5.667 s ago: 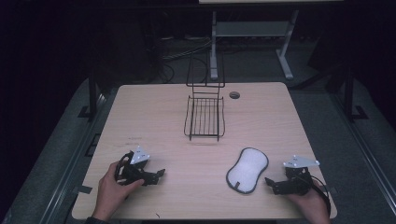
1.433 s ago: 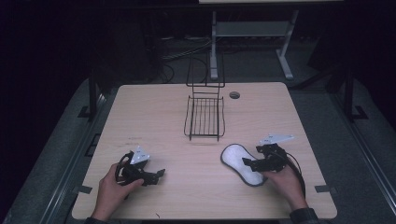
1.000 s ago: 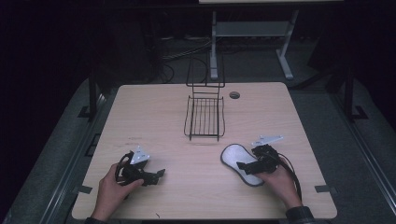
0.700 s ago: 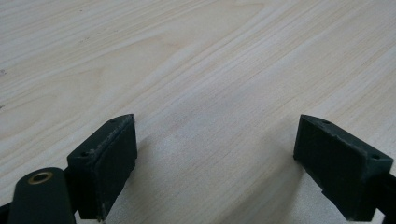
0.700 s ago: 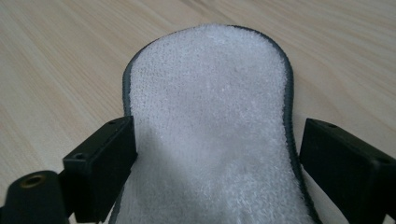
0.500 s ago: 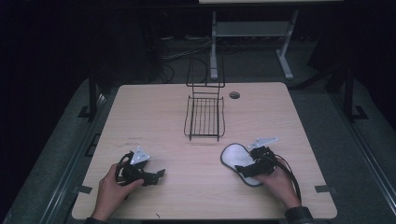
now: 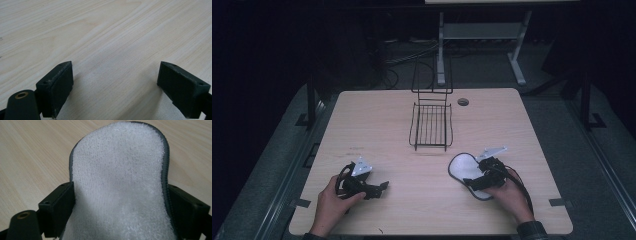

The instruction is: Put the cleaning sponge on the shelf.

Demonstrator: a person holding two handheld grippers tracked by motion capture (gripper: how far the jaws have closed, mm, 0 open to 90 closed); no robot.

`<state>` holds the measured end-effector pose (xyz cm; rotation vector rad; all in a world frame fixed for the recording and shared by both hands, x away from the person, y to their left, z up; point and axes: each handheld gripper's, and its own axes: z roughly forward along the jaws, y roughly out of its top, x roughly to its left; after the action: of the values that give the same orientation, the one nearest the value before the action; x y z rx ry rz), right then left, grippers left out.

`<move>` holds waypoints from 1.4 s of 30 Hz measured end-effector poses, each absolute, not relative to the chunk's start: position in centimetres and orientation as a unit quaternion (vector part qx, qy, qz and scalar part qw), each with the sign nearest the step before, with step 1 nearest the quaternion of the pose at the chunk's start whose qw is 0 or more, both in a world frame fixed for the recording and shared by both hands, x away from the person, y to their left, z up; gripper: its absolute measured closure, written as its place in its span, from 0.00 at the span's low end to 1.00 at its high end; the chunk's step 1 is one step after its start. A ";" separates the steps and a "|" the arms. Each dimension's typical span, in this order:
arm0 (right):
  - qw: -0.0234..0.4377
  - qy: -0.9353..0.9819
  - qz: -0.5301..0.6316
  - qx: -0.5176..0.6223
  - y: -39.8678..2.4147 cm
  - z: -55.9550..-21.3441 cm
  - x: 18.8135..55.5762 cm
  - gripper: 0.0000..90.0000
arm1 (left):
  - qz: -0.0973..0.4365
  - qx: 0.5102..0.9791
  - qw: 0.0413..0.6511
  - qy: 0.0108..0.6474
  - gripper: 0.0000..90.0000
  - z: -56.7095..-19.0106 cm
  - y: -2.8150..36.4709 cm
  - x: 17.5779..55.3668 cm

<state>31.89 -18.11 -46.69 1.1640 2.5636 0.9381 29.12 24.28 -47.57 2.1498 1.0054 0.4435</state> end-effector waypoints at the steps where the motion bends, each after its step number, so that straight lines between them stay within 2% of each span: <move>1: 0.087 0.861 0.315 0.391 -18.1 -46.7 31.9 0.16 | 0.172 0.832 0.356 0.389 0.14 -47.6 24.3 29.1; 7: 0.094 0.862 0.315 0.386 -18.4 -46.4 31.8 0.20 | 0.172 0.832 0.356 0.389 0.14 -47.6 24.3 29.1; 15: 0.107 0.856 0.327 0.387 -18.8 -45.7 31.5 0.31 | 0.172 0.832 0.356 0.389 0.14 -47.6 24.3 29.1; 16: 0.109 0.852 0.335 0.387 -19.0 -45.5 31.4 0.36 | 0.172 0.832 0.356 0.390 0.14 -47.6 24.3 29.1; 24: 0.114 0.844 0.354 0.386 -19.7 -44.7 31.2 0.51 | 0.172 0.832 0.356 0.389 0.14 -47.6 24.3 29.1; 26: 0.117 0.843 0.362 0.380 -19.8 -44.2 31.1 0.58 | 0.172 0.832 0.356 0.389 0.14 -47.6 24.3 29.1; 42: 0.106 0.832 0.392 0.378 -20.5 -42.9 30.8 0.74 | 0.172 0.832 0.356 0.389 0.14 -47.6 24.3 29.1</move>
<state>30.76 -20.46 -42.89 1.1129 2.4522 1.1539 29.13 24.28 -47.57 2.1494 1.0052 0.4436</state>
